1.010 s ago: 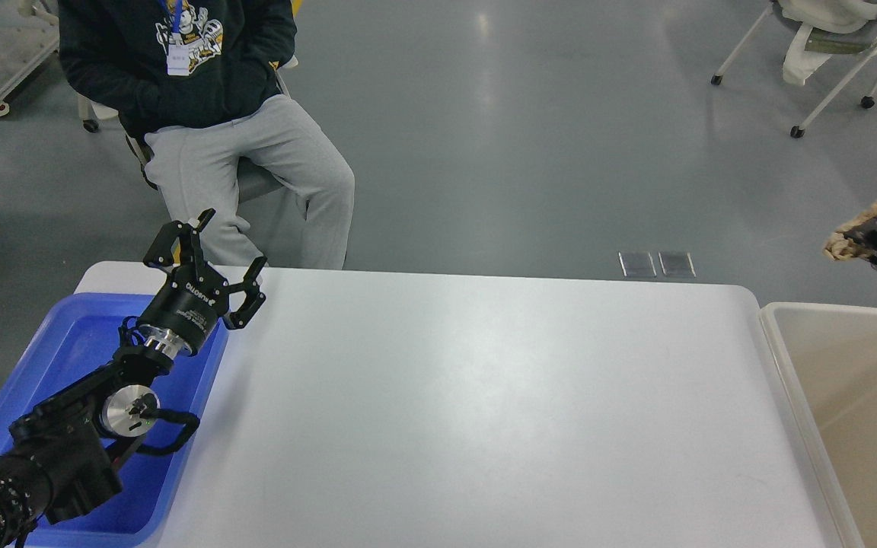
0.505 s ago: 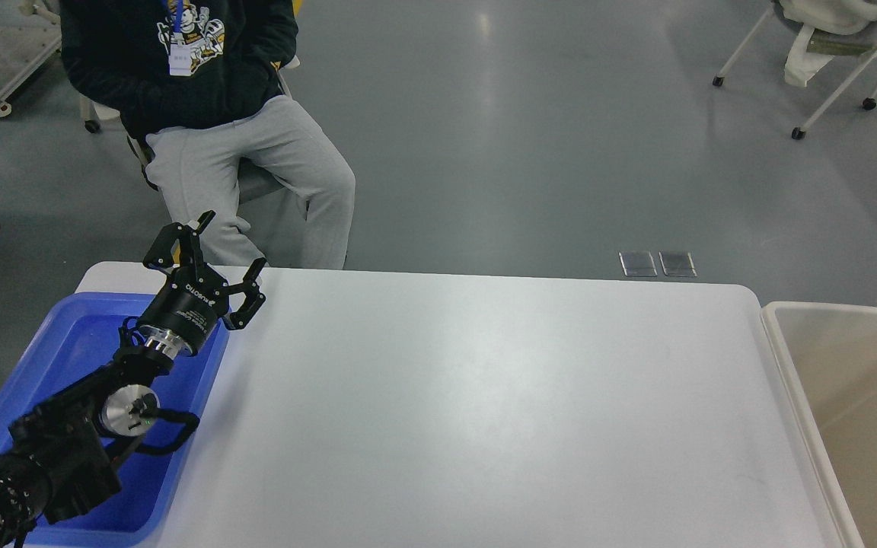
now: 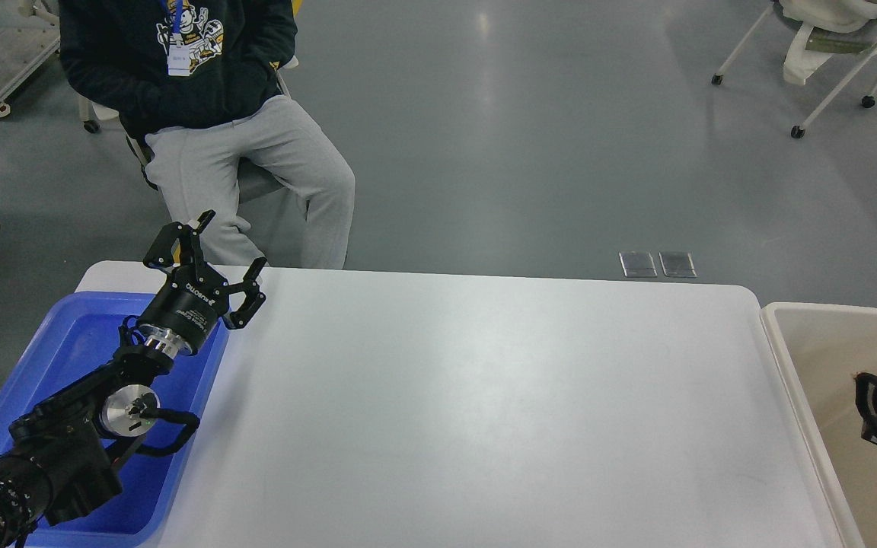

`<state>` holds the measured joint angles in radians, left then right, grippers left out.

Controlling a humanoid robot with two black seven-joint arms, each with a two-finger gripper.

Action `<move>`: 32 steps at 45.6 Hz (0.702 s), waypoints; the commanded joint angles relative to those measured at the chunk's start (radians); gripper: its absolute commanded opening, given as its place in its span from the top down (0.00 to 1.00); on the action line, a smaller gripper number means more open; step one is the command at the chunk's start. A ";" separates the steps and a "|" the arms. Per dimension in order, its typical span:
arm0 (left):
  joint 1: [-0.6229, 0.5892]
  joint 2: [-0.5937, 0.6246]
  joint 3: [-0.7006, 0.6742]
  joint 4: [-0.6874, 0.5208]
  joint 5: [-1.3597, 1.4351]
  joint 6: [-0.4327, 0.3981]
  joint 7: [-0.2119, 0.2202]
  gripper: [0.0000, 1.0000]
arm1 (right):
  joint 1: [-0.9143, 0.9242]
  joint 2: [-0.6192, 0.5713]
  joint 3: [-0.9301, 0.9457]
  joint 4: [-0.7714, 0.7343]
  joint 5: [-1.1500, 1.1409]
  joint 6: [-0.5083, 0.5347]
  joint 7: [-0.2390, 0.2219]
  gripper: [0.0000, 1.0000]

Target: Tidy desktop

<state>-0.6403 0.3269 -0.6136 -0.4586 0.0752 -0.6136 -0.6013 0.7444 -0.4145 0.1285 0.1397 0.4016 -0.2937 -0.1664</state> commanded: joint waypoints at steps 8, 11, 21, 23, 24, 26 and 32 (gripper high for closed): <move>0.001 0.000 0.000 0.000 0.000 0.000 0.000 0.00 | -0.085 0.013 0.079 -0.074 0.008 0.054 -0.005 0.95; 0.001 0.000 0.000 0.000 0.000 0.000 0.000 0.00 | -0.086 0.011 0.080 -0.077 0.010 0.060 -0.005 0.90; 0.001 0.000 0.000 0.000 0.000 0.000 0.000 0.00 | -0.094 -0.004 0.114 -0.077 0.008 0.085 -0.004 0.53; 0.001 0.000 0.000 0.000 0.000 0.000 0.000 0.00 | -0.094 -0.004 0.115 -0.077 0.010 0.085 -0.004 0.44; 0.001 0.000 0.000 0.000 0.000 0.000 0.000 0.00 | -0.094 -0.004 0.115 -0.077 0.008 0.085 -0.002 0.36; 0.001 0.000 0.000 0.000 0.000 0.000 0.000 0.00 | -0.094 -0.004 0.117 -0.077 0.008 0.085 0.001 0.27; 0.001 0.000 0.000 0.000 0.000 0.000 0.000 0.00 | -0.092 -0.003 0.117 -0.075 0.005 0.085 0.005 0.02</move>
<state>-0.6397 0.3267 -0.6136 -0.4587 0.0752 -0.6136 -0.6013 0.6553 -0.4158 0.2347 0.0671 0.4096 -0.2167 -0.1671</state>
